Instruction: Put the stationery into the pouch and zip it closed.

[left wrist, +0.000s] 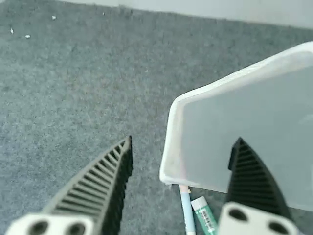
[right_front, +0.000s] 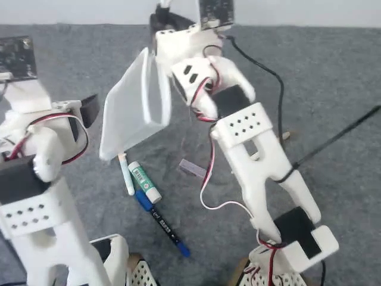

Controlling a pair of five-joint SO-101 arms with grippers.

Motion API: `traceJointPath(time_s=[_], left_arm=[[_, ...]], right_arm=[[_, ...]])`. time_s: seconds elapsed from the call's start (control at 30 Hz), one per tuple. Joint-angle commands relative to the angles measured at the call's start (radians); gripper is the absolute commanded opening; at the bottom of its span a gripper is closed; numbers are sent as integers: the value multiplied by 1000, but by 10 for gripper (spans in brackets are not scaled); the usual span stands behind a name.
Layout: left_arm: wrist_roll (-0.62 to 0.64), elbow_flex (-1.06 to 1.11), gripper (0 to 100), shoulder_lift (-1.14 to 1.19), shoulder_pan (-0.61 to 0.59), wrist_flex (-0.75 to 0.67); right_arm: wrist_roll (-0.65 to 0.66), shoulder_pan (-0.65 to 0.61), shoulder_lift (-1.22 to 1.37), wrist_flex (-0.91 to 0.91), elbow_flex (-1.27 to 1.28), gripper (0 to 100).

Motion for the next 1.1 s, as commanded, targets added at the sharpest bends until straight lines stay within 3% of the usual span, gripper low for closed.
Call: traceJointPath(time_s=[0.0,0.17,0.33,0.6,0.87,1.07], left_arm=[[57,-104,302,-26,66,58],[75,-166,309,-25,244,164],[198,-206,387,-26,334,226],[209,-30,387,-23,344,167],[210,234,385,-23,344,-18],[201,314,319,-32,316,-72]], right_arm=[[14,18,-134,96,-64,6],[11,24,-163,203,-64,6],[9,18,-168,277,-64,6],[9,21,-170,285,-66,6],[8,16,-170,286,-66,6],[8,16,-170,289,-64,6]])
